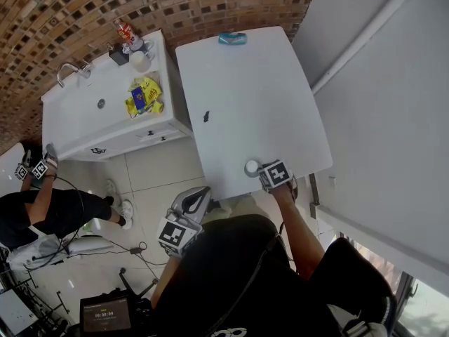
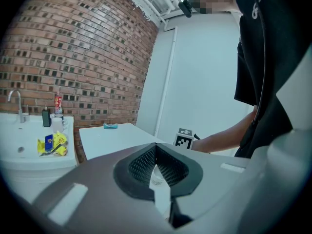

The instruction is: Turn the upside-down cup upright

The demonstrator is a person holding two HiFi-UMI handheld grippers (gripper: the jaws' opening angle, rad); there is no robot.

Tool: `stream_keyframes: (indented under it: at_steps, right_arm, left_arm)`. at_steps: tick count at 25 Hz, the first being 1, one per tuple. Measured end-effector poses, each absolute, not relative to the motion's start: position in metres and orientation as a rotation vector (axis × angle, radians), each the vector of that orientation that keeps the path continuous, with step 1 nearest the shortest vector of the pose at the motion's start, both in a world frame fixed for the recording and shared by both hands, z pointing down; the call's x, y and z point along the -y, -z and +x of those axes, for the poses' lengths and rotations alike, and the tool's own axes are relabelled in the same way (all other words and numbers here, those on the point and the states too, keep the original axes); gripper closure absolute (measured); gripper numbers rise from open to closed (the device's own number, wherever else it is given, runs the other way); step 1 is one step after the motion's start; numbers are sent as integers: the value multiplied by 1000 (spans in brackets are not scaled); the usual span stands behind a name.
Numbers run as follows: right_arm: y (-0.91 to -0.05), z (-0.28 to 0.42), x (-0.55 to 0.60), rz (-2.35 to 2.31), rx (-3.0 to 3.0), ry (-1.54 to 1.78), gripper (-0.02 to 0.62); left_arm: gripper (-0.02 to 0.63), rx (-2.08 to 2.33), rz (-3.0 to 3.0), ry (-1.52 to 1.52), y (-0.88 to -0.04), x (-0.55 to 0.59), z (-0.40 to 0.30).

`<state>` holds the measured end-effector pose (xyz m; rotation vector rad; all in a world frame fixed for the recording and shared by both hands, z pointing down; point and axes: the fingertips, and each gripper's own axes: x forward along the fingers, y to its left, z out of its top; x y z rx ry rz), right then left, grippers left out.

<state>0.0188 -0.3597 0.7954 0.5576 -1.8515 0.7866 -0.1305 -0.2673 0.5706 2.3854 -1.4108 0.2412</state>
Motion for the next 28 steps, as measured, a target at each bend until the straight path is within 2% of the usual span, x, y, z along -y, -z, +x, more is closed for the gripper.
stream_keyframes:
  at_steps: [14,28]
  right_arm:
    - [-744,29,336,731,1945,-791,540]
    - [-691,7,194,838,2148,-683,543]
  left_arm:
    - [591,1320,2462,-172,-557,236,-125]
    - [591,1127,2580,-131,-563,141,-117]
